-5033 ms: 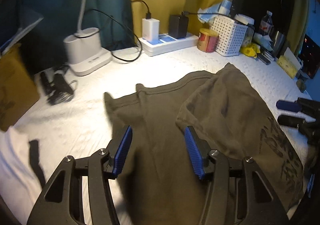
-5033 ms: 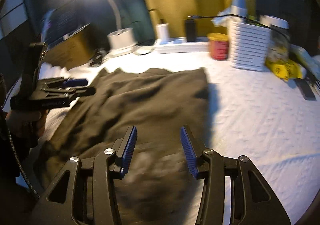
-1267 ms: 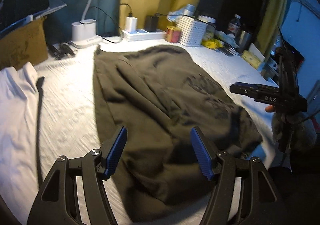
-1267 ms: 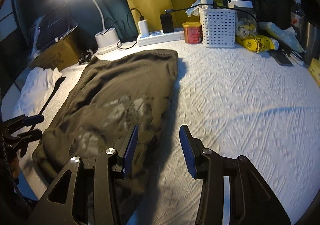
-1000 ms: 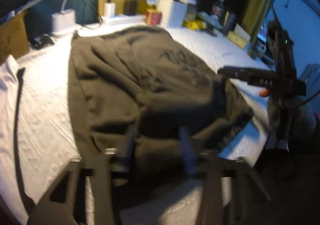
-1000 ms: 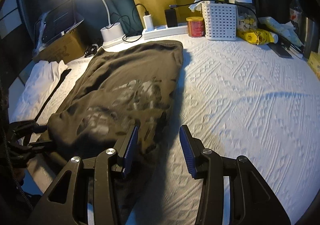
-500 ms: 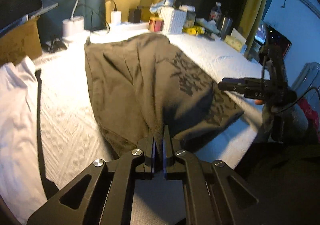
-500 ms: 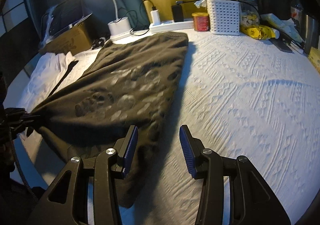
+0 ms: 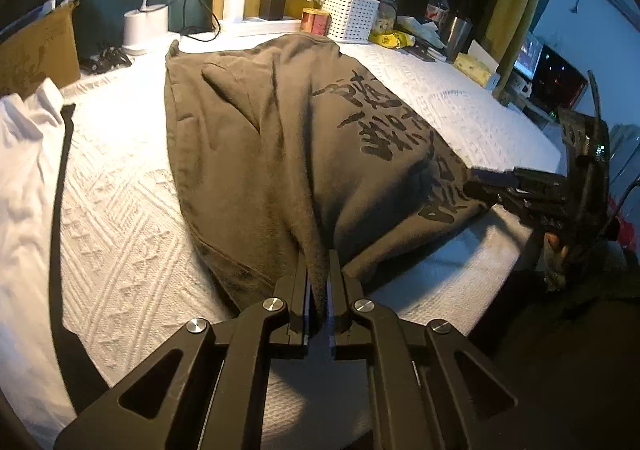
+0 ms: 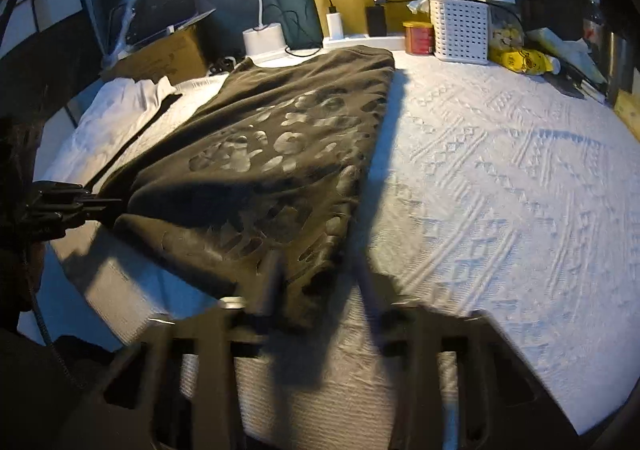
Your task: Fold small clothes
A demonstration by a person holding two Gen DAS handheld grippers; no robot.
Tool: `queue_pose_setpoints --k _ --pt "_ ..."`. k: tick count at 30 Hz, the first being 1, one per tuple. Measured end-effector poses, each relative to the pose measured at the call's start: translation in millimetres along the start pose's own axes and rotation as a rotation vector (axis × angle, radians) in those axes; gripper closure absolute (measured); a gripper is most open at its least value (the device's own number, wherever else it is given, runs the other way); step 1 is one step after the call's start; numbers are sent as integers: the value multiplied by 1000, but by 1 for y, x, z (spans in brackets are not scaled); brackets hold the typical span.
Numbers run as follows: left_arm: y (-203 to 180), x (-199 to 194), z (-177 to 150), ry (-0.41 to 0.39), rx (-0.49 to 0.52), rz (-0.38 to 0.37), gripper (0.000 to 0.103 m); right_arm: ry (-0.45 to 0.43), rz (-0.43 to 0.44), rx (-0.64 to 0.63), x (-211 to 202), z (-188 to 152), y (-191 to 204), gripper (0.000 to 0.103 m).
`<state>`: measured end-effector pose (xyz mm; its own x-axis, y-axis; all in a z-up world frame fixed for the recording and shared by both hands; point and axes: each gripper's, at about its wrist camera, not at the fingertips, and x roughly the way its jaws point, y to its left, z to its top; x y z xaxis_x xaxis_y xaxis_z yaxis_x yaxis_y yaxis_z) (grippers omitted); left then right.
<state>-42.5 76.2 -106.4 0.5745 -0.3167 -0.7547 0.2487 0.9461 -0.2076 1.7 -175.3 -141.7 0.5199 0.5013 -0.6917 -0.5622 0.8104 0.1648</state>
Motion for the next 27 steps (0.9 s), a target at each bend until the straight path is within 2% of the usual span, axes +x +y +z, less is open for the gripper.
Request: queue_pose_setpoints --k 1,4,5,6,7,8,9,10,13,16,21,24,27 --pt "0 0 0 1 -6 -3 96 15 28 22 -1 0 -5 94" --pt "-3 -1 -2 6 -5 -15 93 22 -3 -29 -5 -1 1 97" --pt "-4 -2 -3 10 -4 -21 89 29 -11 -34 -6 -1 2 97" --pt "-4 -2 -3 15 -10 -38 76 37 -8 -27 -7 -1 1 97" --pt "-4 -3 -3 18 -21 -71 68 41 -5 -19 -8 -1 -1 98" --pt "-3 -5 -3 14 -36 -105 52 47 -11 -14 -10 -1 -4 98" --pt "-2 -8 -3 7 -48 -124 42 51 -16 -16 -11 0 -5 98" --pt "-3 -11 -1 -3 -59 -132 39 52 -29 -18 -13 -1 -6 98" --pt "0 -17 4 -27 -70 -101 37 62 -33 -11 -16 -2 -11 98" --pt "7 -20 13 -58 -89 -37 37 61 -11 7 -18 -3 -16 98" --pt "15 -6 30 -31 -108 27 37 66 20 31 -21 -1 -19 98" --pt "13 2 38 -20 -96 39 37 65 56 54 -25 4 -23 98" --pt "10 13 47 3 -87 33 37 54 56 56 -27 11 -27 96"
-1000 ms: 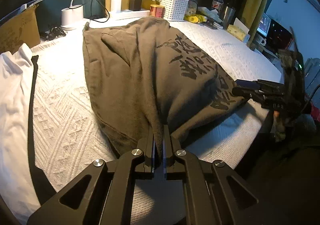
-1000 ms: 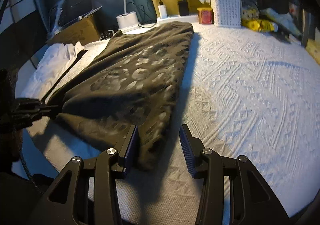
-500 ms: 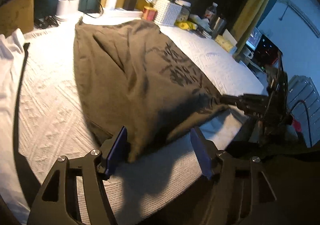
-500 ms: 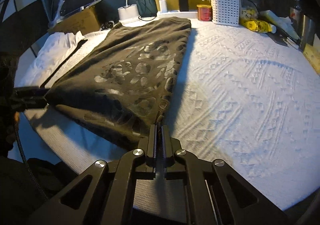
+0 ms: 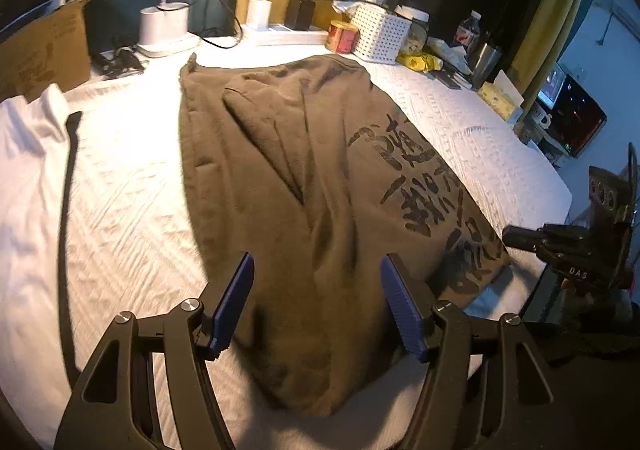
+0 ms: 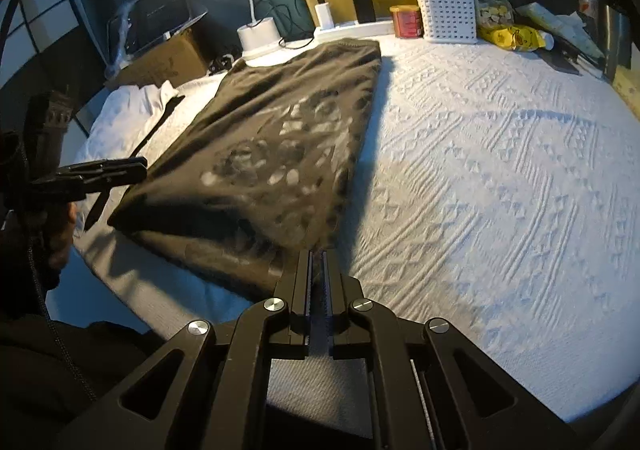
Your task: Fold small clothes
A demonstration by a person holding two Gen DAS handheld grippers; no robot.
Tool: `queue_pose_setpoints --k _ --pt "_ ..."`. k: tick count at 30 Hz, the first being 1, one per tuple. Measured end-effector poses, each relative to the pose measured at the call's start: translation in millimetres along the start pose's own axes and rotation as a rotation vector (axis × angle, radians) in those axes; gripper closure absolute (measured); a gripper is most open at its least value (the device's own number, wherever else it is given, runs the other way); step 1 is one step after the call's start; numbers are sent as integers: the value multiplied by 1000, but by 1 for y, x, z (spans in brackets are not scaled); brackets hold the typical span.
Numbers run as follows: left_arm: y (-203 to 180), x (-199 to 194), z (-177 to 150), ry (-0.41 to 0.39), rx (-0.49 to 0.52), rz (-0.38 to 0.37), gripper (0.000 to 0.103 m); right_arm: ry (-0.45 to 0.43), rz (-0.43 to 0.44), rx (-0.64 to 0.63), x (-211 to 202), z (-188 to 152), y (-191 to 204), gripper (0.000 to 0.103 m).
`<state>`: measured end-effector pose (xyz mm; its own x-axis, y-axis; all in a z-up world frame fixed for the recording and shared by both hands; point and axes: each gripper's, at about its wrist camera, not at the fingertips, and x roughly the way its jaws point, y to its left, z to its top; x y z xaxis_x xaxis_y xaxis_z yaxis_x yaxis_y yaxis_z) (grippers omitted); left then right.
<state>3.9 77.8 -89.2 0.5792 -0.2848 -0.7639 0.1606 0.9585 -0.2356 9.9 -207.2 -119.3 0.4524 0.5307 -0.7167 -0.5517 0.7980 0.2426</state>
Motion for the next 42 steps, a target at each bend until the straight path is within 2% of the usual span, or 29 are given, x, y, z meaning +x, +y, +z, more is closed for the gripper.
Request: queue_pose_setpoints --k 5,6,7,8,9,10,17,23,29,35,37,38,41,42 --pt "-3 4 12 -3 -2 29 37 -2 7 2 6 17 -7 95" --pt "-2 5 15 -3 -8 33 36 -3 9 -1 8 20 -8 91" --pt "-1 7 17 -1 -15 40 33 -5 8 -6 10 25 -10 78" --pt "0 7 19 -3 -19 47 24 -7 9 -9 12 28 -10 69" --pt "0 8 21 -7 -22 54 18 -9 12 -12 14 31 -12 54" --pt "1 9 24 -12 -27 57 17 -12 16 -13 17 36 -14 50" --pt "7 17 46 -19 -73 72 17 -13 19 -11 31 61 -29 50" --pt "15 25 67 -46 -86 132 17 -20 19 -8 41 78 -38 50" --pt "22 46 86 -61 -48 176 17 -28 20 -1 52 95 -47 50" --pt "31 65 102 -67 -24 172 18 -24 14 8 64 107 -55 50" --pt "35 70 108 -71 -34 150 28 -22 12 10 67 109 -57 50" --pt "38 74 110 -61 -38 141 38 -20 11 13 70 111 -58 50" --pt "42 84 115 -39 -36 144 57 -19 8 23 75 115 -62 50" --pt "43 86 116 -34 -34 147 57 -22 5 25 76 116 -63 50"
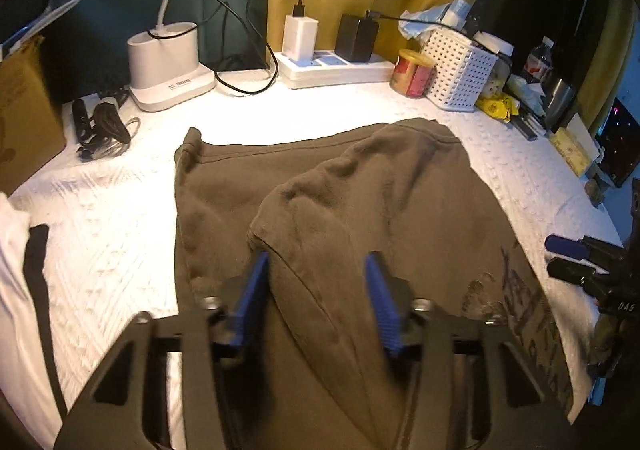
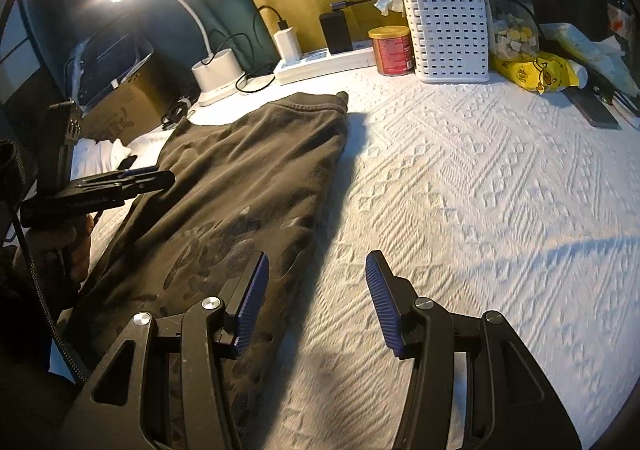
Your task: Fold small clothes
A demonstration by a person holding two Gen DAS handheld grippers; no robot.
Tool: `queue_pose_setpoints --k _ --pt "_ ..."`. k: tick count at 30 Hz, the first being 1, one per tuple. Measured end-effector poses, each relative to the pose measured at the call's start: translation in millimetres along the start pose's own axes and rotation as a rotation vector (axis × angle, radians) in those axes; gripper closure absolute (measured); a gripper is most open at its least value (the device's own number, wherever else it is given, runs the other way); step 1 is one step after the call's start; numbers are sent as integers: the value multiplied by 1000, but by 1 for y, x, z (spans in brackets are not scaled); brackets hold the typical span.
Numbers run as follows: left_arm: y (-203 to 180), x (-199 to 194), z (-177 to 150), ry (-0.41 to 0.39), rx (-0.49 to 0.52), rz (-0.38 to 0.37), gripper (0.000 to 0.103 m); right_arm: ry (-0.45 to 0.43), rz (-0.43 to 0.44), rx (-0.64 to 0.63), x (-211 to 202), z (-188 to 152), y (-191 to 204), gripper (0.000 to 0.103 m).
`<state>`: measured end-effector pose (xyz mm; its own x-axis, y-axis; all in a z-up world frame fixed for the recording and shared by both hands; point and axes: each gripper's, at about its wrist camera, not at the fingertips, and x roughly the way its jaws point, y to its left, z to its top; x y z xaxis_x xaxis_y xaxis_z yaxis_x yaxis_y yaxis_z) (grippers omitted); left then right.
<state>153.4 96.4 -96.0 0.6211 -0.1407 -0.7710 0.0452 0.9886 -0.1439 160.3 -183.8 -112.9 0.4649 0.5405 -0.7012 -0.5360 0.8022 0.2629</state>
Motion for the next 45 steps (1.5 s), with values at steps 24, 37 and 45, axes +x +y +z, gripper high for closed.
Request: queue_pose_setpoints --k 24,37,45 --pt "34 -23 16 -62 29 -4 97 20 62 108 97 99 -22 57" --pt "43 -4 9 -3 25 -15 97 24 3 0 125 117 -10 83" --pt "41 -15 5 -5 -27 14 65 6 -66 -69 113 111 2 59"
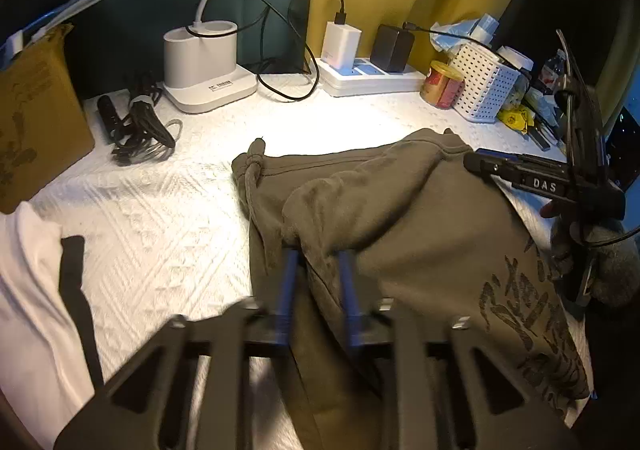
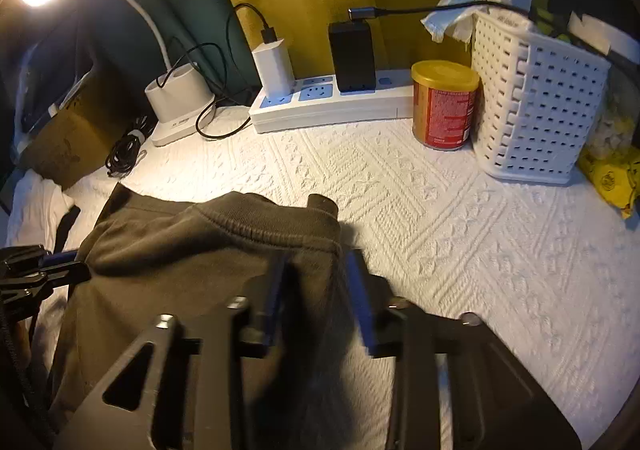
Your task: Fold small clothes
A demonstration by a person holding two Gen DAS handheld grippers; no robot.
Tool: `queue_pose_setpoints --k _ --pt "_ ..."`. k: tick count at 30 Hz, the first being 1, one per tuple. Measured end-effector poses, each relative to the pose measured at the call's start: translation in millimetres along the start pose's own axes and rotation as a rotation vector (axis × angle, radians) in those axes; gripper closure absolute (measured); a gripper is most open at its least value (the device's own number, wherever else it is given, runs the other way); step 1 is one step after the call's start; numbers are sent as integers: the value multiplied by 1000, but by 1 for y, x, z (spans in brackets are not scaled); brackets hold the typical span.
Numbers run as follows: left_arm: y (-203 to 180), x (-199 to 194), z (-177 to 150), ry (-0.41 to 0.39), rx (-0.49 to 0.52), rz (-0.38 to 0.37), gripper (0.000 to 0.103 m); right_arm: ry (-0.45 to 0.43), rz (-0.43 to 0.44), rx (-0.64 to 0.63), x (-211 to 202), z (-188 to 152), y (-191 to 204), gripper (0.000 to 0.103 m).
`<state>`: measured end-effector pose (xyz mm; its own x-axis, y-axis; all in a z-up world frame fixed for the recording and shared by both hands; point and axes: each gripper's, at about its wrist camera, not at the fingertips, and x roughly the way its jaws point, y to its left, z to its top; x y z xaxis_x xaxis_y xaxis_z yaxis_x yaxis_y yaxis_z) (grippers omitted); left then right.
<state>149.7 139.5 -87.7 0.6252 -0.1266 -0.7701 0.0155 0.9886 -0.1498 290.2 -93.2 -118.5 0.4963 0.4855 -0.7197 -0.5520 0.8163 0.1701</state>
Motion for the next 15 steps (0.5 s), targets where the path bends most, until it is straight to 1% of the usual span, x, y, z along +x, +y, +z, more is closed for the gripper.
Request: queue_pose_setpoints --k 2,3,15 --pt "-2 -8 -3 -14 -13 -14 54 -6 -3 -13 -7 -3 3 58" --pt "-3 -11 -5 -17 -16 -19 53 -7 -4 -18 -11 -6 5 58" --pt "-31 -29 -38 1 -5 -67 53 -16 -8 -18 -49 -37 10 58"
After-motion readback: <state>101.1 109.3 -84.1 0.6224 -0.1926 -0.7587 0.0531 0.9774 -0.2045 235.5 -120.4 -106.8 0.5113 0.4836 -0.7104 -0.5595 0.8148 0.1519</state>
